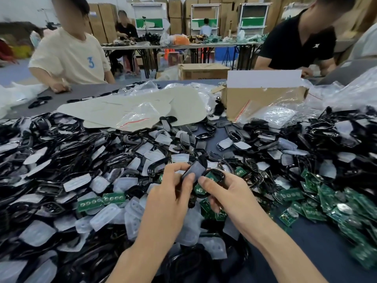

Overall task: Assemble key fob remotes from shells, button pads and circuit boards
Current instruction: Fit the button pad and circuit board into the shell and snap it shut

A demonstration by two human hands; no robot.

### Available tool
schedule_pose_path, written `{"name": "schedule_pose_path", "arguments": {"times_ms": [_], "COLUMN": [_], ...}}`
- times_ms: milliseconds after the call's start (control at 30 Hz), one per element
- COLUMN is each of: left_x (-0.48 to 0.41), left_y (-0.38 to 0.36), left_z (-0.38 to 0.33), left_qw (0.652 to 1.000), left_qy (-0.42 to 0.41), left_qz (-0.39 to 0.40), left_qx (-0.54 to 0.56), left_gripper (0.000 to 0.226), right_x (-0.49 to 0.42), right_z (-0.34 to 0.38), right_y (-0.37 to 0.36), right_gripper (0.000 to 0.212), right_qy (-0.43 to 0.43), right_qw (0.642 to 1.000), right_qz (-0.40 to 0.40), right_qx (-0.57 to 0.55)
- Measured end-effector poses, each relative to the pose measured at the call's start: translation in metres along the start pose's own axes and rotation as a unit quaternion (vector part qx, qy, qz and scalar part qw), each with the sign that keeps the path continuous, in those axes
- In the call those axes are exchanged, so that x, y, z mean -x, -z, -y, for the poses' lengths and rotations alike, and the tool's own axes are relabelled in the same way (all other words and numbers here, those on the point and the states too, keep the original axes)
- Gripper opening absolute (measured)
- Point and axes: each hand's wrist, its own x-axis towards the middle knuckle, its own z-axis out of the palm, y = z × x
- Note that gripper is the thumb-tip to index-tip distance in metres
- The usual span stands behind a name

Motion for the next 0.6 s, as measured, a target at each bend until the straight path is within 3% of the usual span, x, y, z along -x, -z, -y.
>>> {"name": "schedule_pose_path", "arguments": {"times_ms": [200, 367, 600], "left_x": [0.000, -0.001, 0.000], "left_y": [0.001, 0.004, 0.002], "left_z": [0.001, 0.005, 0.009], "left_qw": [1.000, 1.000, 0.999], "left_qy": [0.011, 0.006, -0.002], "left_qz": [-0.009, -0.023, -0.033], "left_qx": [0.009, -0.002, 0.005], "left_gripper": [0.003, 0.008, 0.008], "right_x": [0.003, 0.006, 0.007], "right_z": [0.003, 0.008, 0.011], "right_y": [0.001, 0.000, -0.002], "right_gripper": [0.015, 0.009, 0.013], "right_qy": [0.000, -0.029, -0.032], "right_qw": [1.000, 0.994, 0.991], "right_qz": [0.022, 0.084, 0.086], "right_qx": [0.007, -0.062, -0.095]}}
